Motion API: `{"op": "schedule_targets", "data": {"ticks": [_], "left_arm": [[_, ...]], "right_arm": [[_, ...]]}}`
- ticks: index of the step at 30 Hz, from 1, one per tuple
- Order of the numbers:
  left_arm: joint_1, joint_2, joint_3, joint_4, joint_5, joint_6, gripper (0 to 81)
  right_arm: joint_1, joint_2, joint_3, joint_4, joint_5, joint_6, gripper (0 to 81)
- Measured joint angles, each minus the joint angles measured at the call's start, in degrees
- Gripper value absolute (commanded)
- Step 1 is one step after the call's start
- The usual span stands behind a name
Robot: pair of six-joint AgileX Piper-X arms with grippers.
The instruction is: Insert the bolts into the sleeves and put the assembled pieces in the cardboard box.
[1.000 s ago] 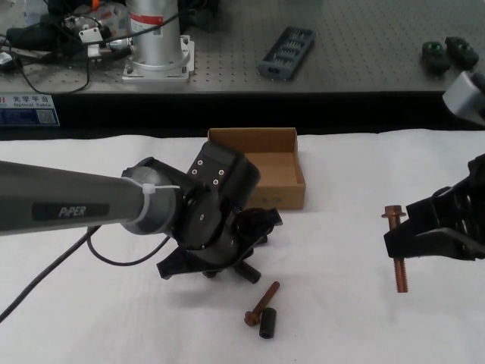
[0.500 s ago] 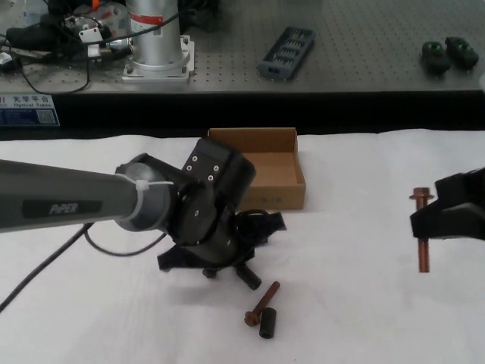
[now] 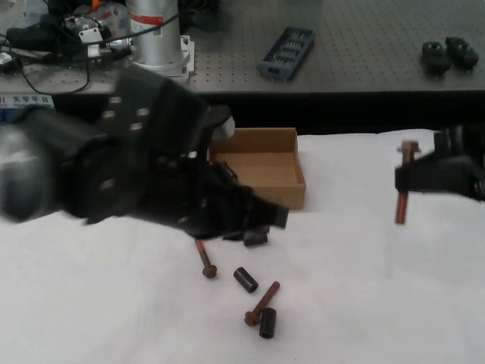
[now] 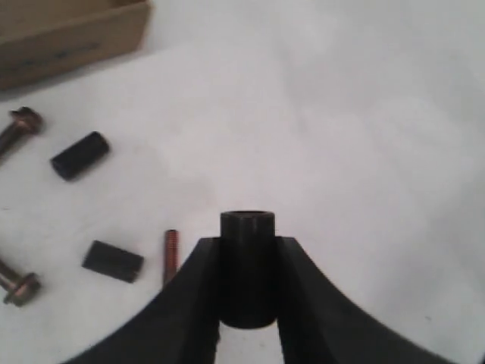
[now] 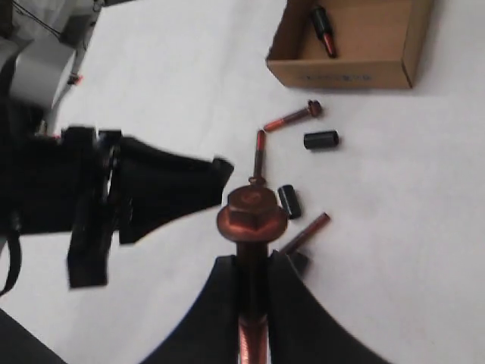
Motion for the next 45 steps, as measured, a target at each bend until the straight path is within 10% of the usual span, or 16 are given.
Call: {"op": "schedule_targets", "data": {"ticks": [11, 17, 45], "left_arm": [[5.54, -10.21, 5.67, -7.01, 31.29, 2.41, 0.6], [5.5, -10.21, 5.67, -7.71, 37.21, 2.41, 0.6], [5.64, -10.21, 5.67, -16.86, 32.66, -2.25, 0.6]], "right_arm": [[0.94, 6.64, 0.0, -18.08, -8.6, 10.99, 2.5], [4.58, 6.88, 0.0, -22.94, -8.72, 13.29, 2.5], [6.35, 6.88, 0.0, -26.05, -8.87, 14.97, 2.5]]}}
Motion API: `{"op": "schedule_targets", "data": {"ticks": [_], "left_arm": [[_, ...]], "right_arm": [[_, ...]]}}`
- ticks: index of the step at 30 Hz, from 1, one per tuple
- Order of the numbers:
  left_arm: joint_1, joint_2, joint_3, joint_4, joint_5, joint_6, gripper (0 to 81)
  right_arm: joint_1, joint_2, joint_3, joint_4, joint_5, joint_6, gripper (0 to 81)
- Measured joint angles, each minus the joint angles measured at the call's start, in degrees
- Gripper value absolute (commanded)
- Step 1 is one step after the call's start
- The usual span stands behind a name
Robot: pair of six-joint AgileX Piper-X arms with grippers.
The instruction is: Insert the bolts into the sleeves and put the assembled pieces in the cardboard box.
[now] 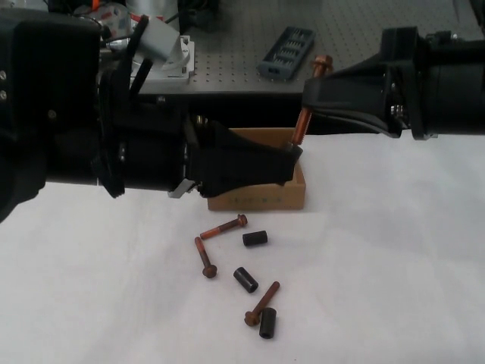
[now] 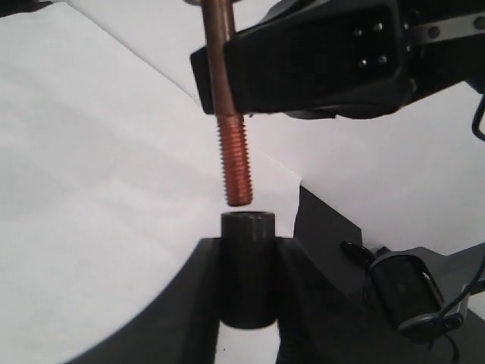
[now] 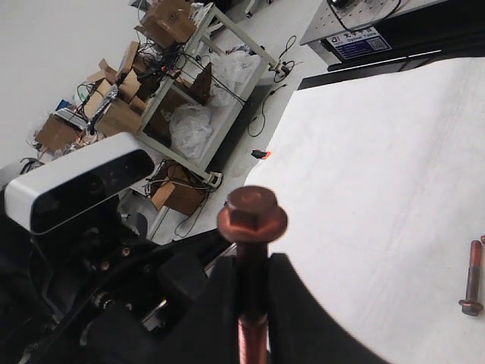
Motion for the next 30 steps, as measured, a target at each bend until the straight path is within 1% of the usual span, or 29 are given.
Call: {"op": "schedule_targets", "data": {"ticks": [6, 30], "left_arm": [[0.0, 0.0, 0.0, -0.11, -1.69, 0.0, 0.6], [0.0, 0.0, 0.0, -0.38, -2.12, -1.75, 0.6]], "right_arm": [[0.0, 0.0, 0.0, 0.0, 0.0, 0.79, 2.5], [0.0, 0.0, 0.0, -0.42, 0.0, 1.08, 2.5]]}}
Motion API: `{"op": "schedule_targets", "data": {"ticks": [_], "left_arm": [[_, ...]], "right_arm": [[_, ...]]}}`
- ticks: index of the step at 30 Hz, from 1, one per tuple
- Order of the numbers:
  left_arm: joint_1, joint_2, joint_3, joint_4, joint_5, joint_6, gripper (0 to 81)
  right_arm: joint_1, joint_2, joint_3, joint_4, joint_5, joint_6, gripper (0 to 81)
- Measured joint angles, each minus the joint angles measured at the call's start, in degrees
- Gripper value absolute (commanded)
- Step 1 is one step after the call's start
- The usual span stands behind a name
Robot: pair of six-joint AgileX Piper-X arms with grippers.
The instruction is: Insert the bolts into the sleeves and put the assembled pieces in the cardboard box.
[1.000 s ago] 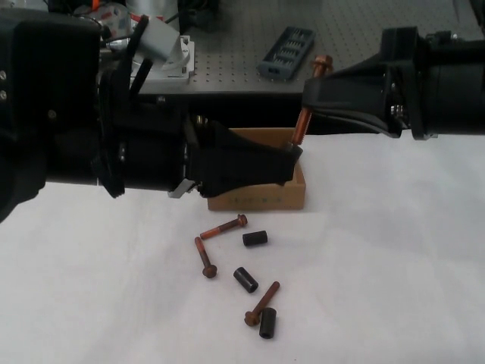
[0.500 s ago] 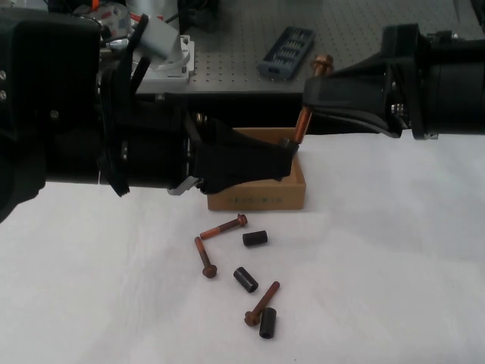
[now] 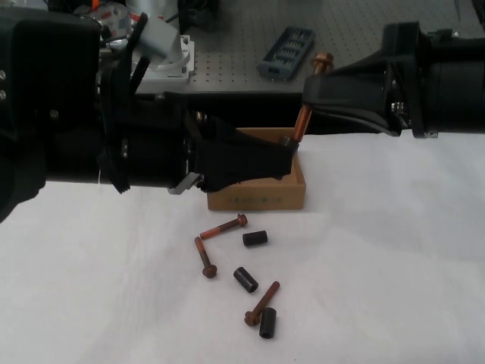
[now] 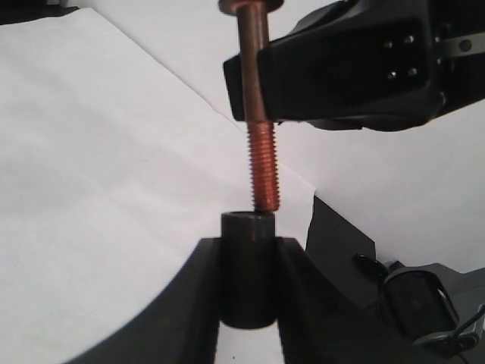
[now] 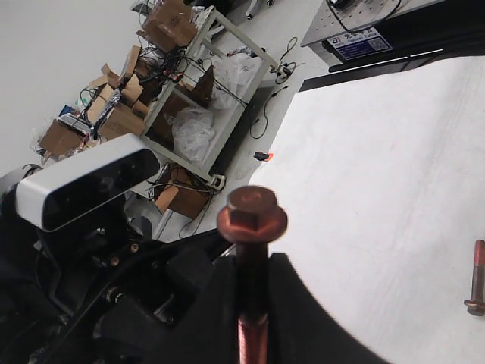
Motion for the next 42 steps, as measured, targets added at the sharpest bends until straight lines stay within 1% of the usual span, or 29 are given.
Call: {"op": "schedule_targets", "data": {"ticks": [15, 20, 27, 42], "left_arm": [[0.0, 0.0, 0.48, -4.31, -0.91, -5.16, 0.6], [0.0, 0.0, 0.55, -4.57, -0.91, -5.35, 0.6], [-1.33, 0.0, 0.62, -5.89, -1.85, -5.65, 0.6], [-1.48, 0.0, 0.62, -6.07, -3.43, -5.72, 0.6]], "right_arm": [[0.0, 0.0, 0.0, -1.33, 0.53, 0.06, 2.5], [0.0, 0.0, 0.0, -1.33, 0.62, 0.06, 2.5], [0.0, 0.0, 0.0, -1.27, -0.14, 0.06, 2.5], [0.0, 0.28, 0.0, -0.9, -1.1, -0.96, 2.5]]}}
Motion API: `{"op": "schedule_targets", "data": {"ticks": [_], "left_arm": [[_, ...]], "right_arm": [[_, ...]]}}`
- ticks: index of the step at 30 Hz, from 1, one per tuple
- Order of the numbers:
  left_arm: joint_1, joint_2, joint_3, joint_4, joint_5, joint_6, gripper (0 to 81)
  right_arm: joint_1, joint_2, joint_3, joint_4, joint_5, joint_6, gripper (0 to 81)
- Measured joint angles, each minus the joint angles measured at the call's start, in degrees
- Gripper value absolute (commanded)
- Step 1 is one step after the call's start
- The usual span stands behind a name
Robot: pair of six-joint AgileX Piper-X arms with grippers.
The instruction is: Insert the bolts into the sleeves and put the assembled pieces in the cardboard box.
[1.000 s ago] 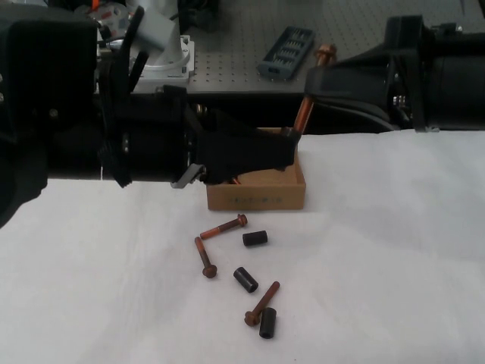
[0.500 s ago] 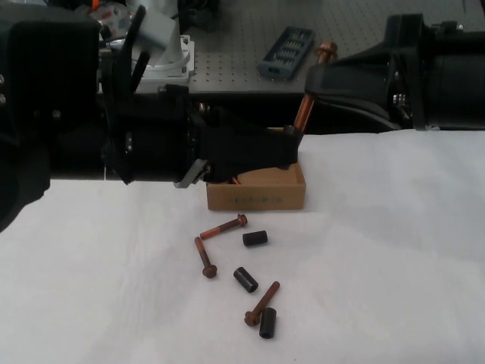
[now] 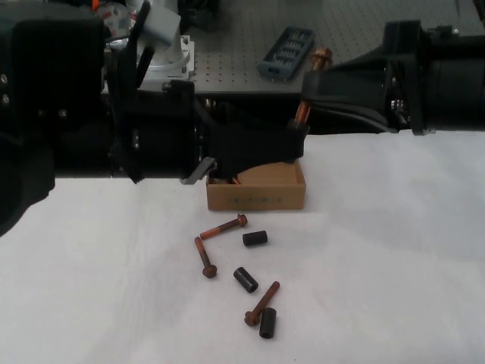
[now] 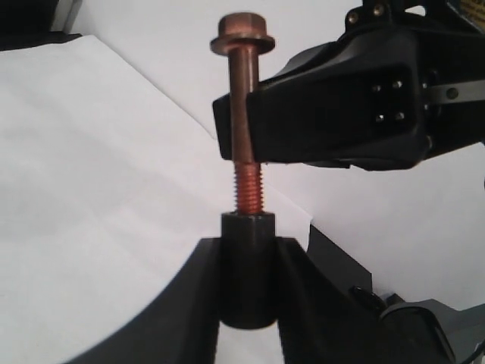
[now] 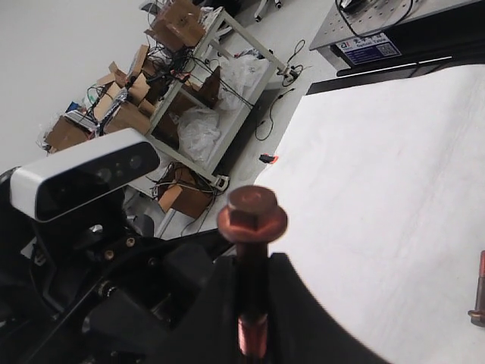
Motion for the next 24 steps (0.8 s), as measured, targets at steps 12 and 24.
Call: {"op": "schedule_targets", "data": {"ticks": [12, 24], "left_arm": [[-0.37, 0.0, 0.0, -3.25, -1.61, 0.0, 0.6], [-0.43, 0.0, 0.36, -2.88, -1.61, 0.57, 0.6]], "right_arm": [[0.0, 0.0, 0.0, 1.11, -1.4, -2.29, 2.5], [0.0, -0.25, -0.18, 4.92, -1.73, -8.33, 1.9]]}}
